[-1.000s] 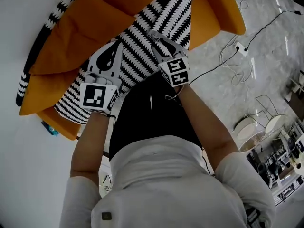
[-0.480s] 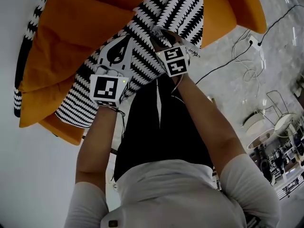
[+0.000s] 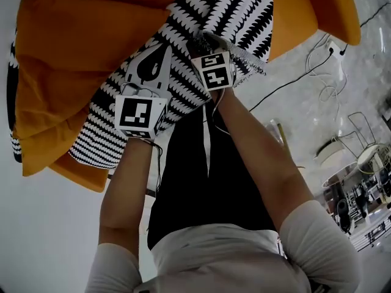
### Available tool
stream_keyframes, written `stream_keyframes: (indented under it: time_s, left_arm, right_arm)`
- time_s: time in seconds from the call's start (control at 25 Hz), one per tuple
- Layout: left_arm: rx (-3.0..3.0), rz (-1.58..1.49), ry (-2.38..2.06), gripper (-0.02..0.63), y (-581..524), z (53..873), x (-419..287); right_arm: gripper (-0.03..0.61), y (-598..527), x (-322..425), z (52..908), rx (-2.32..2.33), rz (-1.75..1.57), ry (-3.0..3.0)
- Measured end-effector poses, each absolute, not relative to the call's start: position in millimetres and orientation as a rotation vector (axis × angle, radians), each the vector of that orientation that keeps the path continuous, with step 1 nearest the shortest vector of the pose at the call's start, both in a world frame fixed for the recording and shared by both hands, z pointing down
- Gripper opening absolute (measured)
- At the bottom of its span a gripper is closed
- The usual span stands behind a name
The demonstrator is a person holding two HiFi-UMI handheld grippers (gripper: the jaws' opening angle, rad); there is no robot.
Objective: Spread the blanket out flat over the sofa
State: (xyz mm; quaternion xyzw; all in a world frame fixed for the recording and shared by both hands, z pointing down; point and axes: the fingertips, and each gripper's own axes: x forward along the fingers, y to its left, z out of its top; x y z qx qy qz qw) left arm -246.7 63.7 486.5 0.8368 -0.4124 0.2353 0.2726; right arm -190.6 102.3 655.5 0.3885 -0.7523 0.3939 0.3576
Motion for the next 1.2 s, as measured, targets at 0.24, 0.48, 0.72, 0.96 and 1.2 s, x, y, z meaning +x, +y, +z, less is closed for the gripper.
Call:
stream_keyframes:
  time_s: [0.24,0.48,0.72,0.96,1.2]
  left_arm:
    - [2.251,0.654,-1.065,0.009,59.7,482.3,-248.4]
    - [2.24,0.634,-1.052,0.009,68.2,497.6,-253.1]
    - [2.234,0.613,-1.063,0.009,76.4,492.6,-270.9]
    - [2.234,0.614,-1.059,0.009,68.2,467.2,-265.0]
    - [2.264,0.59,-1.063,0.009,71.0,448.5,-266.2]
  right_arm:
    - [0.218,89.0,-197.0,665.1,1.033,0.979,-1.848]
    - [0.173,91.9,-189.8,683.8,1.062,0.919,-1.82]
    - [0.103,98.1,-193.5,679.8,1.042,0.937,-1.821]
    - [0.037,92.0,-184.9,660.0,1.023,0.941,-1.806]
    - [0.035,99.4,-170.8,643.6,1.034,0.918,-1.802]
